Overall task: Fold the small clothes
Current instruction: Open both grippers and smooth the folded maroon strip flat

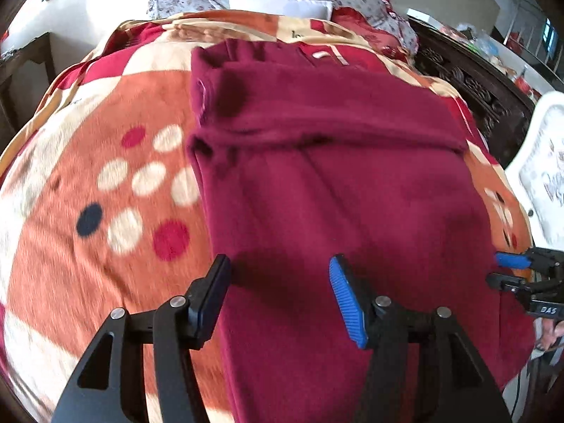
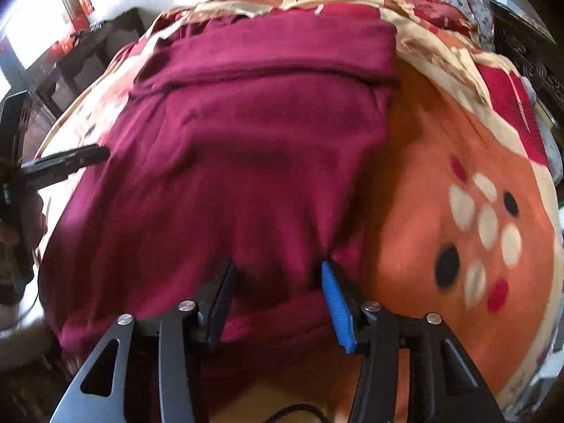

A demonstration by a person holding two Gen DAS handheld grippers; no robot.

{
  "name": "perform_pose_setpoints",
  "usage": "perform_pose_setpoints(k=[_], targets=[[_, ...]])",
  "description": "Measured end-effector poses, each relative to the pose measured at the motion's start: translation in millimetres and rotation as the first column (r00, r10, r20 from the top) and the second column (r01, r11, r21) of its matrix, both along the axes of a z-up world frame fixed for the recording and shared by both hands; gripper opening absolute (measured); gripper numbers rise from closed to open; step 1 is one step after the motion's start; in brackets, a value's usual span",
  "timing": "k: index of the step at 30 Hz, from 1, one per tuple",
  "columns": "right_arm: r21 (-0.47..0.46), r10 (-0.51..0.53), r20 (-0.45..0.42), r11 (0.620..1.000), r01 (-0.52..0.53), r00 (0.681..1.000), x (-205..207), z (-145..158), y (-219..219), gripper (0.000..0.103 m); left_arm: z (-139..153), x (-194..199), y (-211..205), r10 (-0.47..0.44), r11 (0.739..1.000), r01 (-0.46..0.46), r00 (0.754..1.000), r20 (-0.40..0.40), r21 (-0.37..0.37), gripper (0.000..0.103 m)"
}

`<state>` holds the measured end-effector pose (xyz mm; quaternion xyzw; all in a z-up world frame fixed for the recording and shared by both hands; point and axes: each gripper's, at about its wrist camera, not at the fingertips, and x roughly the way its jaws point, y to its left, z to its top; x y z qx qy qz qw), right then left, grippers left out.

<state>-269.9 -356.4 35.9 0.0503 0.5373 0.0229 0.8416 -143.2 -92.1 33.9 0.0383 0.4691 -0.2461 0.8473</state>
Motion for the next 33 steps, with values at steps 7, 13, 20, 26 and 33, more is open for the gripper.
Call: perform_pose_setpoints(k=[7,13,20,26,33], targets=[[-0.053,-0.011,-0.003,0.999,0.010,1.000,-58,6,-2,0.064,-4,-37,14,-0.029,0.999,0.028,0.999,-0.030,-0.015,0.058],[0.050,-0.107,0.038,0.993,0.105,0.994,-87,2,-14,0.065,1,-61,36,-0.015,0.997,0.011,0.998,-0.068,-0.070,0.064],[0.222,-0.162,0.098,0.965,0.137,0.982,-106,0,-22,0.073,-2,-83,73,0.038,0.991,-0.057,0.987,-0.157,-0.118,0.071],[0.313,-0.185,0.117,0.940,0.140,0.976,-114,-4,-18,0.081,-10,-102,85,0.061,0.990,-0.083,0.981,-0.185,-0.117,0.073],[0.421,-0.202,0.113,0.897,0.137,0.973,-120,-12,-24,0.081,-12,-118,79,0.037,0.993,-0.057,0.982,-0.184,-0.104,0.084]])
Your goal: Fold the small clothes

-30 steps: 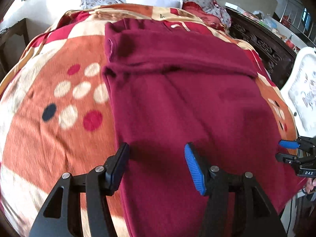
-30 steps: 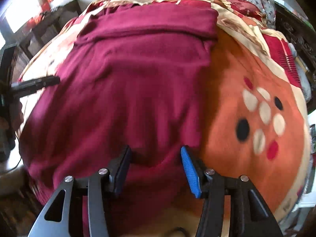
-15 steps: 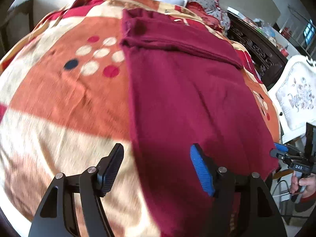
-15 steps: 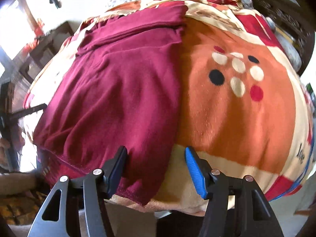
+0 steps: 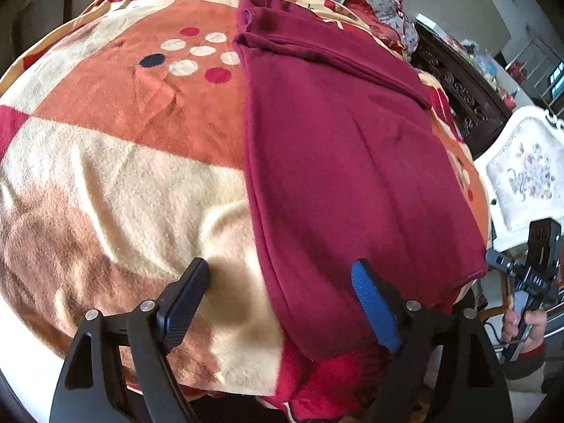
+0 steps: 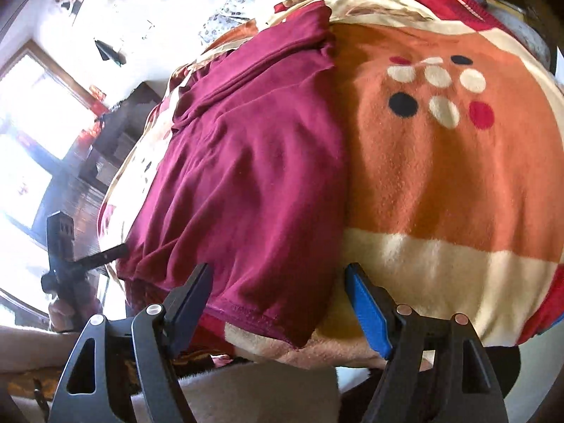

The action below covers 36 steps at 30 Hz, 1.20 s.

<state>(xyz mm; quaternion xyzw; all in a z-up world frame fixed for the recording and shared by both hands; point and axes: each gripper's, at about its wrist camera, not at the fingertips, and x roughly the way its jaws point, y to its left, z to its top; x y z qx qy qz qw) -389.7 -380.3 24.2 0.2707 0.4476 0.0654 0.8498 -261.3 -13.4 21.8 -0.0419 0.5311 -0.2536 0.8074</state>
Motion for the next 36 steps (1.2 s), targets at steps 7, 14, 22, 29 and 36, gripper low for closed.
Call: perform_pose_setpoints(k=[7,14,22,29,36], targets=[[0.001,0.009,0.017,1.000,-0.009,1.000,0,-1,1,0.081,-3,-3,-15,-0.014,0.996,0.011,0.999,0.036,0.086,0.087],[0.002,0.015,0.023,1.000,-0.015,1.000,1,-2,0,0.083,-5,-7,-27,-0.018,0.987,0.007,0.998,0.068,0.162,0.091],[0.003,0.030,0.023,1.000,-0.030,0.999,0,-3,-1,0.083,-4,-8,-26,-0.012,0.986,0.002,0.998,0.059,0.164,0.091],[0.049,0.042,0.026,0.998,-0.044,0.999,-6,-5,-5,0.083,-4,-14,-19,-0.007,0.992,0.005,1.000,0.016,0.130,0.094],[0.090,0.077,0.045,0.993,-0.081,0.996,-12,-10,-7,0.083,-5,-14,-8,0.017,0.999,-0.014,0.997,-0.082,0.035,0.095]])
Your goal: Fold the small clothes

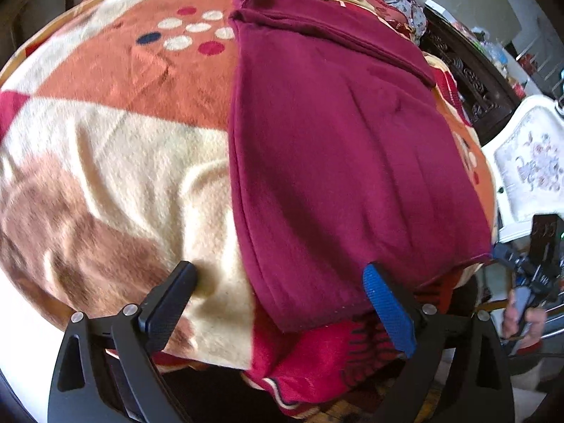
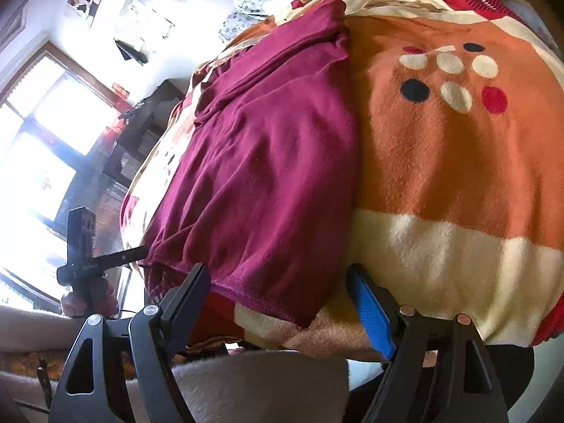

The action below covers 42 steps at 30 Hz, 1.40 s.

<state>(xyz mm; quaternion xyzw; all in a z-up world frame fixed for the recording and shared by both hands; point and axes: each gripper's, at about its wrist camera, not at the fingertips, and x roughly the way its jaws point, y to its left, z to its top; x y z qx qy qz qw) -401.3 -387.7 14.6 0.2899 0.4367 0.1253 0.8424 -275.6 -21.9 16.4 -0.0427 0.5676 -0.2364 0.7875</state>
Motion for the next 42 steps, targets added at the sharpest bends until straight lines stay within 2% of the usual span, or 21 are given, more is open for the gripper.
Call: perform_pose_setpoints(k=[7,11,12,15,16,20,22,24,25,31,37,42], targets=[[0.121,-0.008,0.007,0.993,0.007,1.000,3,-6,-9,0.084,1,2,-8,0.005,1.000,-0.004,1.000,-0.014,0.022,0.097],[0.174,-0.015,0.009,0.985,0.013,1.000,5,-12,-12,0.083,3,10,-6,0.027,1.000,-0.028,0.999,-0.046,-0.012,0.097],[0.168,-0.011,0.010,0.986,0.009,1.000,5,-12,-11,0.080,3,11,-6,0.031,0.999,-0.031,0.998,-0.050,-0.014,0.097],[0.105,0.030,0.010,0.994,-0.031,1.000,5,-11,-5,0.047,9,14,-10,0.006,0.999,-0.007,0.999,-0.036,-0.033,0.093],[0.100,0.035,0.010,0.994,-0.036,0.999,5,-12,-4,0.041,10,14,-13,-0.013,0.999,0.012,0.999,-0.031,-0.038,0.092],[0.089,0.048,0.019,0.995,-0.050,0.999,3,-13,-1,0.032,5,14,-22,-0.062,0.998,0.062,0.998,-0.008,0.014,0.074],[0.062,0.062,0.028,0.996,-0.064,0.998,4,-11,4,0.024,7,15,-22,-0.068,0.997,0.068,0.998,0.013,0.028,0.055],[0.056,0.069,0.052,0.996,-0.072,0.996,6,-5,4,0.020,8,20,-16,-0.054,0.998,0.054,0.999,0.010,0.032,0.025],[0.059,0.073,0.067,0.995,-0.077,0.995,6,-2,5,0.019,7,22,-12,-0.050,0.999,0.050,0.999,0.000,0.018,0.022],[0.043,0.085,0.103,0.995,-0.089,0.991,11,12,6,0.019,7,24,-12,-0.087,0.996,0.087,0.996,-0.003,-0.013,0.010],[0.054,0.052,0.144,0.997,-0.060,0.988,9,25,-1,0.019,17,22,-10,-0.102,0.994,0.103,0.995,0.017,-0.024,0.008],[0.063,0.047,0.189,0.996,-0.060,0.981,17,39,0,0.019,33,24,-7,-0.108,0.991,0.111,0.993,0.045,-0.075,0.008]])
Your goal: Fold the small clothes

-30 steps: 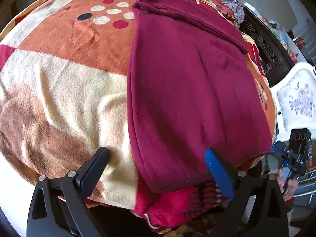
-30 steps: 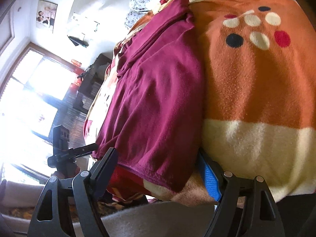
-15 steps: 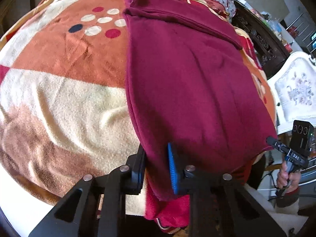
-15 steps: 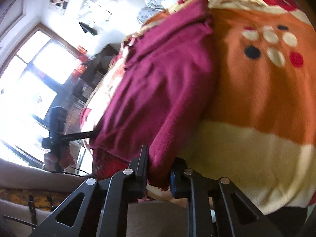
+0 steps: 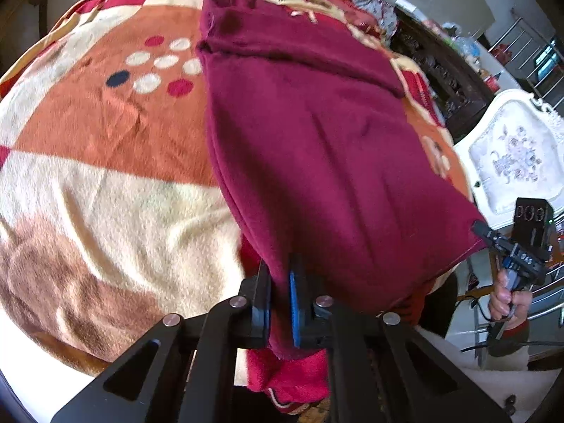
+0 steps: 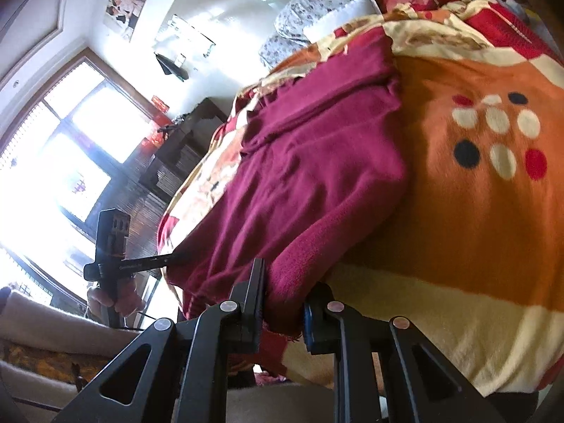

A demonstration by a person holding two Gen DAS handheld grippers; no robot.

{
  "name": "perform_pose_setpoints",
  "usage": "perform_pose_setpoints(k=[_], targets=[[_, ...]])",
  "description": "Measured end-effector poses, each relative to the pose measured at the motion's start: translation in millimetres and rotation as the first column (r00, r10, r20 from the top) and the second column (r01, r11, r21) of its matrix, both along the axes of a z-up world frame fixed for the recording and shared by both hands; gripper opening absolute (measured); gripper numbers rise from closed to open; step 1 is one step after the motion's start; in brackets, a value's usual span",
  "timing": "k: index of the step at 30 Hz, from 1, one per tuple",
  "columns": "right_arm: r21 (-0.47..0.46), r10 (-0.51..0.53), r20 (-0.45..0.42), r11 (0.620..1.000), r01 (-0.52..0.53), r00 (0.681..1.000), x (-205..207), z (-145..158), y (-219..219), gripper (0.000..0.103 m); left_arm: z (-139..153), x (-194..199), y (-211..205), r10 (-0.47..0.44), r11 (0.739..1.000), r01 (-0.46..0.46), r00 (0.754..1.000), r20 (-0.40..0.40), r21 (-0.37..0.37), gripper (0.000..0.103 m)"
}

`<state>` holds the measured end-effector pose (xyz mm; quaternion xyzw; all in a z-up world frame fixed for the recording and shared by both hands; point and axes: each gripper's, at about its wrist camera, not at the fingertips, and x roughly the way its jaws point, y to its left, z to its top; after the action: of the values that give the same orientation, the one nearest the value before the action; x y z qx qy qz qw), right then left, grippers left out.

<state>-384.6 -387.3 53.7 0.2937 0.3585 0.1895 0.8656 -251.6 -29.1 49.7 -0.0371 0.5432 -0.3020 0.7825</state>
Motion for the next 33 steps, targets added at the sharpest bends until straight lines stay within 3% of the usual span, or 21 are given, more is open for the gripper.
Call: perform_pose_setpoints(k=[7,16,33], targets=[[0.021,-0.027,0.075,0.999,0.026,0.997,23,23,-4,0.019,21,18,14,0.043,0.995,-0.041,0.999,0.018,-0.090,0.008],[-0.019,-0.055,0.153,0.998,0.058,0.987,73,56,-15,0.019,58,62,11,0.104,0.985,-0.084,0.986,0.130,-0.151,0.008],[-0.103,-0.108,0.128,0.987,0.121,0.986,157,66,-30,0.019,58,138,-18,0.143,0.989,-0.132,0.967,0.211,-0.066,0.008]])
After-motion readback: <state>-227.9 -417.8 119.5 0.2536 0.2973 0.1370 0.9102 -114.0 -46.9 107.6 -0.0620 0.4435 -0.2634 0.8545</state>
